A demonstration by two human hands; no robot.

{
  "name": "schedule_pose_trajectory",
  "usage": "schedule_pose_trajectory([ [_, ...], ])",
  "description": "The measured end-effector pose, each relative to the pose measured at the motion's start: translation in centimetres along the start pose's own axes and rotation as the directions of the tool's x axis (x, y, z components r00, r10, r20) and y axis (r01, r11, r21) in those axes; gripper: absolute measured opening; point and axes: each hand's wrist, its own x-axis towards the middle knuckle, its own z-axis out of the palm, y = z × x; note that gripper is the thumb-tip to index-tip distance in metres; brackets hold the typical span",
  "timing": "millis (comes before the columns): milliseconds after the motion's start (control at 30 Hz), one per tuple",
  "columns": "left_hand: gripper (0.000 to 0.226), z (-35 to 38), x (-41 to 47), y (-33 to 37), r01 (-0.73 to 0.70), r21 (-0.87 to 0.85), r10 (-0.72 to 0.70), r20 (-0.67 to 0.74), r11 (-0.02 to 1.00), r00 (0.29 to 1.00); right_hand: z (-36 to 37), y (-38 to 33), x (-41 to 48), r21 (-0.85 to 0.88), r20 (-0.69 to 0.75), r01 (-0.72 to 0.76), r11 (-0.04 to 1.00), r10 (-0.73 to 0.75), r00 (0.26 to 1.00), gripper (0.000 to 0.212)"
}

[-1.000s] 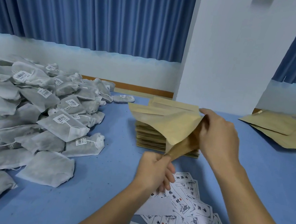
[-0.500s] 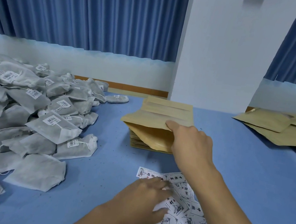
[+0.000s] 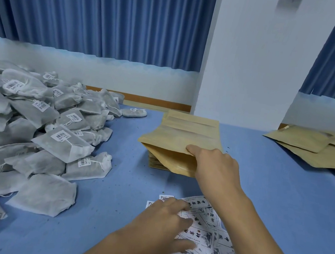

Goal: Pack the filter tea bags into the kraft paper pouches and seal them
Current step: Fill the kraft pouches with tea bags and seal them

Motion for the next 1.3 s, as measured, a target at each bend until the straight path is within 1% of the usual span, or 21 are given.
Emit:
schedule_pose_trajectory([
  [33,0.052,-0.2,-0.1,-0.2,-0.009,-0.009,0.009,0.018,1.000,1.000,0.0,0.1,0.1,0.001,0.003,0.002,1.000,-0.002,1.000,0.071],
  [67,0.051,-0.3,-0.1,-0.3,-0.030,0.009,0.030,-0.008,1.000,1.000,0.0,0.1,0.1,0.002,0.006,0.003,1.000,-0.003,1.000,0.071],
  [167,0.041,-0.3,0.0,0.1,-0.050,0.120,0.060,-0.085,0.991,0.995,0.0,0.2,0.1,0.005,0.003,0.006,1.000,-0.006,1.000,0.071],
  [200,0.037,-0.3,0.0,0.3,-0.049,0.152,0.065,-0.103,0.987,0.993,0.1,0.2,0.1,0.006,0.000,0.008,1.000,-0.008,1.000,0.071],
  [267,0.022,0.2,-0.1,0.3,-0.114,0.282,0.149,-0.107,0.952,0.983,0.1,0.3,0.0,0.005,-0.013,0.013,1.000,-0.013,1.000,0.072],
  [333,0.010,0.5,-0.2,0.2,-0.118,0.328,0.173,-0.145,0.937,0.974,0.2,0.4,0.1,-0.001,-0.026,0.019,1.000,-0.019,0.999,0.073],
  [400,0.009,0.9,0.0,0.0,-0.100,0.309,0.184,-0.254,0.946,0.950,0.3,0.5,0.1,-0.002,-0.030,0.021,1.000,-0.021,0.999,0.074],
  [467,0.012,0.8,0.1,-0.1,-0.070,0.191,0.138,-0.372,0.979,0.918,0.4,0.5,0.2,0.002,-0.029,0.020,1.000,-0.020,0.999,0.075],
  [500,0.016,0.8,0.1,-0.2,-0.054,0.125,0.103,-0.432,0.991,0.896,0.4,0.5,0.3,0.004,-0.028,0.020,1.000,-0.020,0.999,0.077],
  [567,0.020,0.7,0.1,-0.4,-0.024,0.070,0.058,-0.526,0.997,0.848,0.3,0.6,0.4,0.002,-0.028,0.023,1.000,-0.023,0.999,0.080],
  [700,0.014,-0.1,-0.2,-0.7,-0.041,0.054,0.066,-0.662,0.998,0.746,0.2,0.8,0.4,0.001,-0.037,0.027,1.000,-0.027,0.999,0.079],
  [767,0.018,-0.6,-0.4,-1.0,-0.045,0.045,0.064,-0.719,0.998,0.692,0.1,0.9,0.4,0.002,-0.029,0.025,1.000,-0.025,0.999,0.079],
  [867,0.025,-1.2,-0.6,-1.3,-0.046,0.053,0.070,-0.782,0.998,0.619,-0.2,0.9,0.4,0.020,-0.020,0.016,1.000,-0.015,1.000,0.079],
  [933,0.018,-1.7,-0.5,-1.5,-0.051,0.106,0.116,-0.829,0.993,0.548,-0.4,1.0,0.4,0.035,-0.013,0.021,0.999,-0.021,1.000,0.077],
  [1000,0.021,-2.5,-0.2,-1.7,-0.066,0.168,0.179,-0.866,0.984,0.467,-0.6,1.0,0.3,0.056,-0.013,0.027,0.998,-0.026,1.000,0.069],
  [1033,0.021,-2.9,0.0,-1.9,-0.074,0.199,0.211,-0.869,0.977,0.447,-0.7,1.0,0.3,0.067,-0.018,0.030,0.997,-0.029,0.999,0.065],
  [1067,0.018,-3.2,0.3,-2.1,-0.078,0.232,0.241,-0.861,0.970,0.448,-0.9,1.0,0.3,0.078,-0.024,0.036,0.996,-0.034,0.999,0.061],
  [1100,0.015,-3.4,0.5,-2.2,-0.065,0.252,0.252,-0.842,0.965,0.477,-1.0,0.9,0.3,0.087,-0.033,0.043,0.995,-0.040,0.999,0.057],
  [1167,0.023,-3.4,1.1,-2.1,0.012,0.238,0.183,-0.778,0.971,0.600,-1.2,0.8,0.3,0.101,-0.054,0.047,0.994,-0.042,0.998,0.053],
  [1233,0.030,-3.8,2.0,-1.7,0.154,0.199,0.020,-0.671,0.968,0.741,-1.3,0.7,0.2,0.107,-0.057,0.050,0.993,-0.044,0.997,0.050],
  [1300,0.036,-4.7,3.1,-0.8,0.340,0.159,-0.218,-0.509,0.927,0.832,-1.3,0.4,0.1,0.097,-0.054,0.066,0.993,-0.061,0.997,0.048],
])
